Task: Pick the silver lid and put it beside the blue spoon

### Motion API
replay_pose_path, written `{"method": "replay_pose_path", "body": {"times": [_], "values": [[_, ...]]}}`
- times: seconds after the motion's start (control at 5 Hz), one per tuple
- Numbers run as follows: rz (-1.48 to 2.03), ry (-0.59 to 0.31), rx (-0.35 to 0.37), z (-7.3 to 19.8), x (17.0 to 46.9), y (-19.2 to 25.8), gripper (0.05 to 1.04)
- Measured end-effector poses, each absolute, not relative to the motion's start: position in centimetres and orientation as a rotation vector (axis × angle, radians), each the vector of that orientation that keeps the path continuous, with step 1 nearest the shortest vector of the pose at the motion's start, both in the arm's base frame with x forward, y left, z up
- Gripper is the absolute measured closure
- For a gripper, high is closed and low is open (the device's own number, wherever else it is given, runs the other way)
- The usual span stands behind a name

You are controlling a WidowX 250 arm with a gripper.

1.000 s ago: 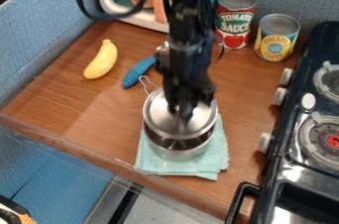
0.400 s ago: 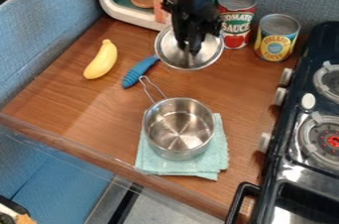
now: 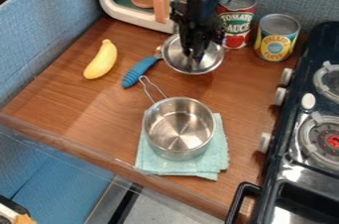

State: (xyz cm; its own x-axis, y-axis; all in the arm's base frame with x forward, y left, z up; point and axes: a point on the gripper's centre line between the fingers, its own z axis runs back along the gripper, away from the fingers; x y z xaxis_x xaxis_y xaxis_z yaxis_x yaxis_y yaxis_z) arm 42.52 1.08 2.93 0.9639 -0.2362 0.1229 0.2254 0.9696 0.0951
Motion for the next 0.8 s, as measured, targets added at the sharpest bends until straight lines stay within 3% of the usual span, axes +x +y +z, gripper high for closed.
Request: {"method": "replay_pose_path", "body": {"times": [0.2,0.4,0.6,0.8], "values": [[-0.254,-0.076,0.073,1.0,42.7,0.9,0.804],[-0.261,-0.018,0.060,-0.5,42.0,0.9,0.739],[-0.252,-0.021,0.047,-0.6,41.9,0.7,0.470],[-0.231,-0.041,0.055,1.3,41.9,0.8,0.152]]}}
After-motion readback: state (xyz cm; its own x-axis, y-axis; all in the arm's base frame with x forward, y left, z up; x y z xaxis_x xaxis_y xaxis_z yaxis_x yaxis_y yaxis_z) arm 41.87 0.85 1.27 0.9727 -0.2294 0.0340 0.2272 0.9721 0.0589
